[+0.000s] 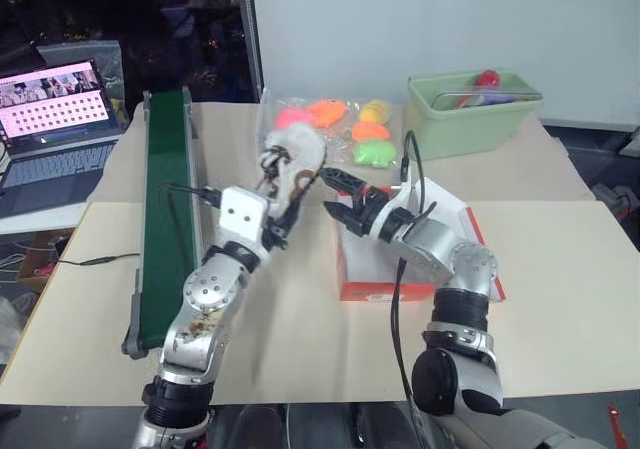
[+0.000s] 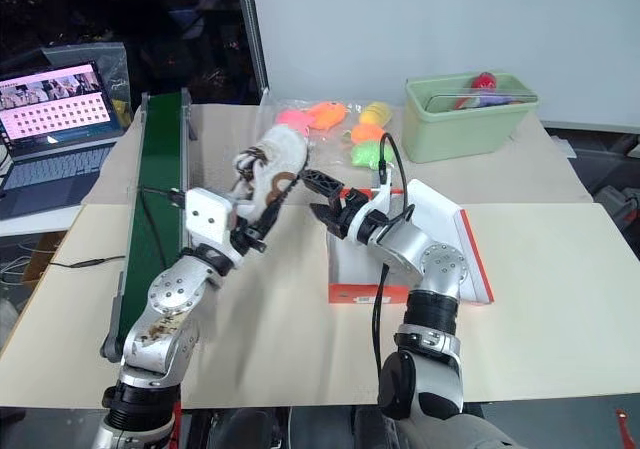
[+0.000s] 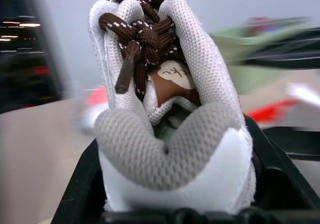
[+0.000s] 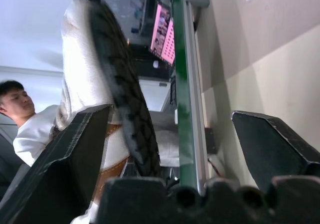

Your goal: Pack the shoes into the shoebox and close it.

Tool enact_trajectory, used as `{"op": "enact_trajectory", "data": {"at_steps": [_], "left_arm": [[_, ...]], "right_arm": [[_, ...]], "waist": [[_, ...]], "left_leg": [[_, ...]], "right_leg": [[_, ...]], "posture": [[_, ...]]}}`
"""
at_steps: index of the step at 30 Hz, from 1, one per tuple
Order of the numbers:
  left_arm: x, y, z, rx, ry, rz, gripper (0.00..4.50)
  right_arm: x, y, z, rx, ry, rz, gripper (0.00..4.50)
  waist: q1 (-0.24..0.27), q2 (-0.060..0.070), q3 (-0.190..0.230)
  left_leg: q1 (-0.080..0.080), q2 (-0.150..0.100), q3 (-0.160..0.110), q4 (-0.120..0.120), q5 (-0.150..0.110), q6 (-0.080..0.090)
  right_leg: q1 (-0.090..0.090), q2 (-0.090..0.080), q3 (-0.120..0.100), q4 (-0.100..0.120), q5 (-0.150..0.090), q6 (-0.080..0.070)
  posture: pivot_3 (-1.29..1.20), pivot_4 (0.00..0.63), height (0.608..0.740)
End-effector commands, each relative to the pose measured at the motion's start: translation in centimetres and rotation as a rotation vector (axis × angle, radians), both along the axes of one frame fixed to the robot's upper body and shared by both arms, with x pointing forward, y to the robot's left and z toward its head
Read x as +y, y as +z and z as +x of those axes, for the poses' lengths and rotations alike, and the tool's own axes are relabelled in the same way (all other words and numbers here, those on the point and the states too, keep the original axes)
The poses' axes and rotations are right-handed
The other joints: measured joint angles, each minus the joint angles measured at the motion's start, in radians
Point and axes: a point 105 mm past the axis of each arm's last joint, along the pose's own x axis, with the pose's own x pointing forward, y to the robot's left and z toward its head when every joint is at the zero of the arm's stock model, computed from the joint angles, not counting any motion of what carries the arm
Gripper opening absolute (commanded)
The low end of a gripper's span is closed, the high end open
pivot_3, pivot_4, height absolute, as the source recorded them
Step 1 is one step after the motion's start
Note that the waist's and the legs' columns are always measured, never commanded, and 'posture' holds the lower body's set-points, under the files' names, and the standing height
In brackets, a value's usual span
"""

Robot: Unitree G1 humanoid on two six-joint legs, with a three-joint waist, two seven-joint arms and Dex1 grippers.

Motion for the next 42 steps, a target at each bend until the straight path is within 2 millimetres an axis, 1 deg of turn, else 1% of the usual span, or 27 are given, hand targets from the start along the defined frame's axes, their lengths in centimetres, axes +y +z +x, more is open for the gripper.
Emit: {"op": "enact_trajectory", "data": {"at_steps": [1,7,13,17,21,25,27,28,29,30,31,32,34,35,37,38,42], "left_arm": [[-2.0,1.6,-1.2,-0.029,-0.127,-0.027,2.46],[-1.9,1.6,-1.1,0.002,-0.141,-0.040,2.46],[-1.4,1.6,-0.7,0.034,-0.118,-0.068,2.46],[-1.0,1.8,-0.3,0.052,-0.100,-0.105,2.46],[-1.5,2.2,-0.4,0.042,-0.127,-0.093,2.46],[-1.6,2.1,-0.4,0.045,-0.135,-0.086,2.46],[-1.7,2.1,-0.4,0.044,-0.138,-0.079,2.45],[-1.7,2.1,-0.4,0.044,-0.138,-0.079,2.45],[-1.7,2.1,-0.4,0.043,-0.138,-0.075,2.45],[-1.7,2.0,-0.4,0.043,-0.136,-0.070,2.45],[-1.7,2.0,-0.4,0.044,-0.134,-0.068,2.45],[-1.6,2.0,-0.5,0.044,-0.133,-0.068,2.45],[-1.6,1.9,-0.5,0.045,-0.132,-0.066,2.45],[-1.6,1.9,-0.5,0.045,-0.132,-0.065,2.45],[-1.5,1.8,-0.6,0.045,-0.130,-0.064,2.45],[-1.5,1.8,-0.6,0.046,-0.128,-0.063,2.45],[-1.4,1.6,-0.6,0.053,-0.123,-0.056,2.45]], "right_arm": [[3.6,3.2,-1.1,-0.089,0.106,0.056,4.50],[4.3,4.2,-1.3,-0.117,0.112,0.081,4.50],[3.7,5.3,-1.7,-0.164,0.102,0.125,4.50],[3.6,5.1,-1.7,-0.169,0.094,0.116,4.50],[3.7,5.0,-1.7,-0.174,0.092,0.093,4.50],[3.8,4.8,-1.7,-0.176,0.093,0.076,4.50],[3.7,4.5,-1.6,-0.167,0.081,0.062,3.97],[3.7,4.4,-1.6,-0.170,0.077,0.058,3.82],[3.7,4.4,-1.6,-0.172,0.075,0.056,3.41],[3.7,4.4,-1.6,-0.176,0.076,0.055,3.19],[3.7,4.4,-1.7,-0.179,0.078,0.055,2.78],[3.8,4.4,-1.7,-0.181,0.080,0.055,2.48],[4.0,4.5,-1.8,-0.183,0.083,0.055,1.74],[4.1,4.5,-1.8,-0.184,0.084,0.055,1.56],[4.2,4.7,-1.9,-0.183,0.083,0.076,0.94],[4.3,4.8,-2.1,-0.185,0.085,0.084,0.76],[4.9,4.7,-2.5,-0.186,0.094,0.088,0.76]], "waist": [[-0.004,0.000,0.000],[0.000,0.000,0.000],[0.000,0.000,0.000],[0.000,0.000,0.000],[0.000,0.000,0.000],[0.000,0.000,0.000],[0.001,0.000,0.000],[0.001,0.000,0.000],[0.001,0.000,0.000],[0.001,0.000,0.000],[0.001,0.000,0.000],[0.001,0.000,0.000],[0.001,0.000,0.000],[0.001,0.000,0.000],[0.001,0.000,0.000],[0.001,0.000,0.000],[0.000,0.000,0.000]], "left_leg": [[0.000,0.000,0.000,0.000,0.000,0.000],[-0.001,0.000,0.000,0.000,0.000,0.000],[-0.001,0.000,0.000,0.000,0.000,0.000],[-0.001,0.000,0.000,0.000,0.000,0.000],[-0.001,0.000,0.000,0.000,0.000,0.000],[-0.001,0.000,0.000,0.000,0.000,0.000],[-0.001,0.000,0.000,0.000,0.000,0.000],[-0.001,0.000,0.000,0.000,0.000,0.000],[-0.001,0.000,0.000,0.000,0.000,0.000],[-0.001,0.000,0.000,0.000,0.000,0.000],[-0.001,0.000,0.000,0.000,0.000,0.000],[-0.001,0.000,0.000,0.000,0.000,0.000],[-0.001,0.000,0.000,0.000,0.000,0.000],[-0.001,0.000,0.000,0.000,0.000,0.000],[-0.001,0.000,0.000,0.000,0.000,0.000],[-0.001,0.000,0.000,0.000,0.000,0.000],[-0.001,0.000,0.000,0.000,0.000,0.000]], "right_leg": [[0.000,0.000,0.000,0.000,0.000,0.000],[0.000,0.000,0.000,0.000,0.000,0.000],[0.000,0.000,0.000,0.000,0.000,0.000],[0.000,0.000,0.000,-0.001,0.000,0.000],[0.000,0.000,0.000,-0.001,0.000,0.000],[0.000,0.000,0.000,-0.001,0.000,0.000],[0.000,0.000,0.000,-0.001,0.000,0.000],[0.000,0.000,0.000,-0.001,0.000,0.000],[0.000,0.000,0.000,-0.001,0.000,0.000],[0.000,0.000,0.000,-0.001,0.000,0.000],[0.000,0.000,0.000,-0.001,0.000,0.000],[0.000,0.000,0.000,-0.001,0.000,0.000],[0.000,0.000,0.000,-0.001,0.000,0.000],[0.000,0.000,0.000,-0.001,0.000,0.000],[0.000,0.000,0.000,-0.001,0.000,0.000],[0.000,0.000,0.000,-0.001,0.000,0.000],[0.000,0.000,0.000,-0.001,0.000,0.000]], "posture": [[0.00,0.150,0.729],[0.00,0.150,0.729],[0.00,0.150,0.729],[0.00,0.150,0.729],[0.00,0.150,0.729],[0.00,0.150,0.729],[0.00,0.150,0.729],[0.00,0.150,0.729],[0.00,0.150,0.729],[0.00,0.150,0.729],[0.00,0.150,0.729],[0.00,0.150,0.729],[0.00,0.150,0.729],[0.00,0.150,0.729],[0.00,0.150,0.729],[0.00,0.150,0.729],[0.00,0.150,0.729]]}}
